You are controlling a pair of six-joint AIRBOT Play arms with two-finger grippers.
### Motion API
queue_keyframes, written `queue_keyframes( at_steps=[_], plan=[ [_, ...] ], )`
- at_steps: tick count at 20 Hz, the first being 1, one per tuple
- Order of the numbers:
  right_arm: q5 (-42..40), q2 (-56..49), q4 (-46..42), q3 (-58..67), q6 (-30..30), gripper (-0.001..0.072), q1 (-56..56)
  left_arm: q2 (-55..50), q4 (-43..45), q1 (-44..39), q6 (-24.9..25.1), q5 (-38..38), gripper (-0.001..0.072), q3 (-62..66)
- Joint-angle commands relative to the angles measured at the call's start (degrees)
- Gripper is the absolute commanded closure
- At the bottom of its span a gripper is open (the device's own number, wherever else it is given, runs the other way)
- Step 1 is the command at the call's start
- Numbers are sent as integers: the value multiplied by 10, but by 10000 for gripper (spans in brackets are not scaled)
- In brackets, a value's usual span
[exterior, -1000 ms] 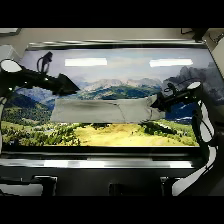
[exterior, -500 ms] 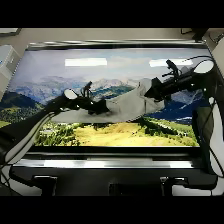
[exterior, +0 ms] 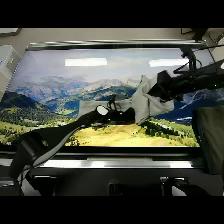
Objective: Fold the clothes and pants, and hang the long-sleeved shirts on hangers.
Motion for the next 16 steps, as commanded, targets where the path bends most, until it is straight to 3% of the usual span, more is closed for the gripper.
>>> queue_keyframes(
  at_steps=[1, 3, 6, 10, 16],
  plan=[
    [-14, 10, -56, 0, 26, 681, 1, -35, -49, -49, 27, 39, 687, 76],
    [-56, -6, -46, 0, 10, 681, 1, -31, -24, -18, 83, -25, 691, 78],
    [-86, -53, 24, 0, -19, 681, 9, 7, 160, 75, 73, -159, 693, 77],
    [-157, -120, 74, 0, -34, 681, 80, 137, 401, 245, 49, -284, 691, 77],
    [-285, -289, 172, 0, -36, 681, 231, 351, 425, 477, 49, -347, 689, 77]
  ],
)
